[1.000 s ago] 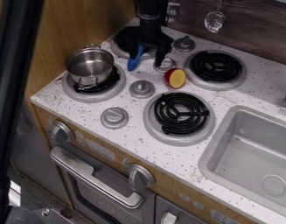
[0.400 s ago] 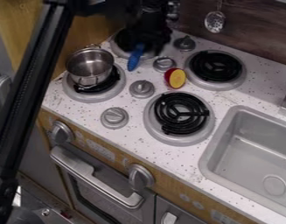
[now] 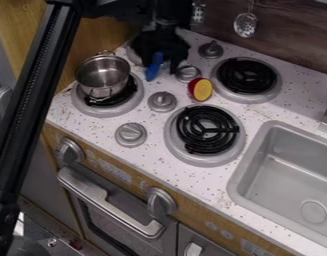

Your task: Move the blue object on the top of the bottom right burner

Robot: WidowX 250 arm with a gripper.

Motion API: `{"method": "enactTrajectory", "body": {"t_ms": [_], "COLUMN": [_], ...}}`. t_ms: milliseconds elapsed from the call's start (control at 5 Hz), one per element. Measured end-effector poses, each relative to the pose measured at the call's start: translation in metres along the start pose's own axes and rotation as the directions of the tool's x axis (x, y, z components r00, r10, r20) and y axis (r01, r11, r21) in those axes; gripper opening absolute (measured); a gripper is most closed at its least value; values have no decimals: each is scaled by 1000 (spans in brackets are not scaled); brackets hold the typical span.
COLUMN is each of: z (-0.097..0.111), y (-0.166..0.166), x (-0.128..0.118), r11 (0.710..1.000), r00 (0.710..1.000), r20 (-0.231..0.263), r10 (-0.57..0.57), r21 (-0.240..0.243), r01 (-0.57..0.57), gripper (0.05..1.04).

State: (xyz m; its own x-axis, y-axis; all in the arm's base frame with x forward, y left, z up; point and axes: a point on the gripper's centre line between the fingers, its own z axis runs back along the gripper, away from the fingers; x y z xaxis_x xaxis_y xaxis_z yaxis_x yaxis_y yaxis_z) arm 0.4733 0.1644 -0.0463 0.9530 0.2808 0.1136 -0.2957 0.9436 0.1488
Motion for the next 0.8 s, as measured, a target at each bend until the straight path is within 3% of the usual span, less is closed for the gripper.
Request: {"method": "enactTrajectory", "body": {"t_ms": [400,800], "z": [1,-11], "y": [0,2], "x": [-7,-14], "r11": [1000,1000], "r00": [999,996], "r20": [-47,-83], "r10": [9,26], "r21": [-9,9], "r01": [-9,-26], "gripper": [963,441]}}
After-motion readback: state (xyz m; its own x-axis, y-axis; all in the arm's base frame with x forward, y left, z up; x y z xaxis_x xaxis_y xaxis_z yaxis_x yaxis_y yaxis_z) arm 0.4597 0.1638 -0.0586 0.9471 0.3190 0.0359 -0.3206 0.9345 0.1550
